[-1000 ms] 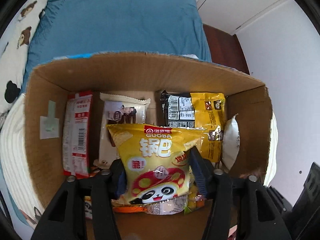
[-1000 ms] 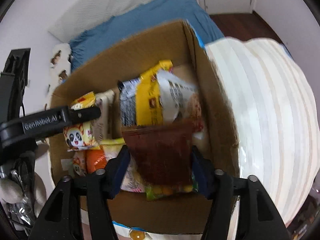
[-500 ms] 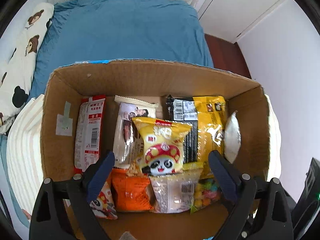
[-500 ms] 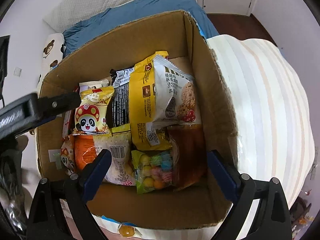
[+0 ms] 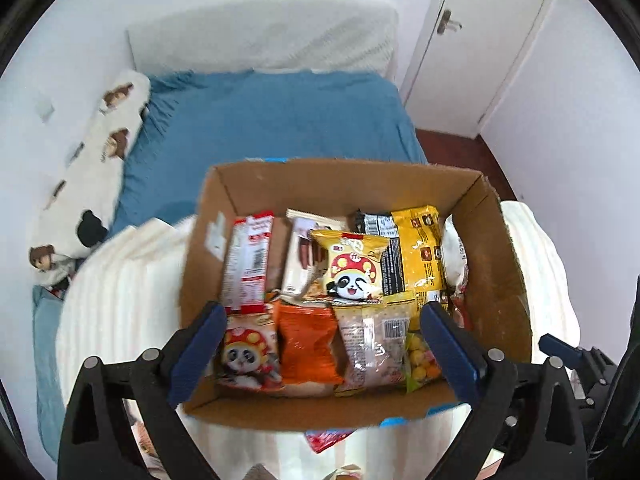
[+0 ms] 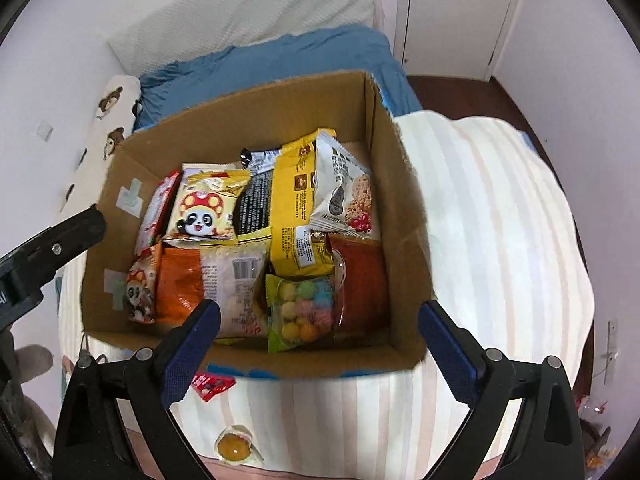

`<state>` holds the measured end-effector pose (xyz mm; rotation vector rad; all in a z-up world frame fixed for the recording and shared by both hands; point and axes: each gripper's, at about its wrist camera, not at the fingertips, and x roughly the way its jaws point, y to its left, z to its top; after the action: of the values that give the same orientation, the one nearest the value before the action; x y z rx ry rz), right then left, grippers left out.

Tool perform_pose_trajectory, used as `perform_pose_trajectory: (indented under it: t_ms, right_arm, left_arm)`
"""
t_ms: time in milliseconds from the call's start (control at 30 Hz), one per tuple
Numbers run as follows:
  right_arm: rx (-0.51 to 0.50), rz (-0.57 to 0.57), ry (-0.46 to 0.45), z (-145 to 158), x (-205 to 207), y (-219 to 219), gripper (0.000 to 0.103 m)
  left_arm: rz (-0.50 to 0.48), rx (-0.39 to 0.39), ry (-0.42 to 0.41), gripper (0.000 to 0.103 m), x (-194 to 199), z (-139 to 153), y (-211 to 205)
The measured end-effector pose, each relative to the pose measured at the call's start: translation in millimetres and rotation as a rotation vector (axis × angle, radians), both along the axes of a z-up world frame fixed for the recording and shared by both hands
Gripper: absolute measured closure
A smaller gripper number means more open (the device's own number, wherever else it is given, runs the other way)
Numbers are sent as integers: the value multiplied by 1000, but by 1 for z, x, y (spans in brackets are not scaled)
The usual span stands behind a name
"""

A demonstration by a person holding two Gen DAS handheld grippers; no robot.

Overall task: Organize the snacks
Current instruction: 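Lift both tools away from the box, then grasp the red triangle candy pack with left tool while right grasps the round yellow cake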

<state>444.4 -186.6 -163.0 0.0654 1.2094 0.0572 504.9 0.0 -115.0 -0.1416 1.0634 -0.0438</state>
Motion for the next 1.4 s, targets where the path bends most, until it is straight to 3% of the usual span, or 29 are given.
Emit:
perform_pose_trajectory:
  t_ms: [233,400,667,833,1000,1100,1167,1233,1400]
  right_arm:
    - [-10,12,-126,45,-44,0,2]
    - [8,19,-181,70,-74,0,2]
    - [62,20,-178,74,-106,-1,2]
    - [151,57,-47,25,-127,9,2]
    - [251,55,133,-55,-149,28,2]
    - [231,61,194,-94,-157,45,2]
    - [220,56,217,-111,-159,53,4]
    - [223,45,232,-128,-160,62,15]
    - [231,11,254,-163,-156,79,22]
  left_arm:
    - [6,52,-117,4,-53,33,1]
    - [12,43,-153,4,-87,45,2]
    - [55,40,-174,4,-123,48,9]
    - [90,131,-136,4,-153,16,18]
    - [120,208,2,4,-179,-55,32]
    - [156,218,104,4,-189,-99,43]
    - [180,234,159,4,-194,-123,49]
    - [197,254,187,4,-198,-139,53]
    - [234,260,244,4,-201,-158,62]
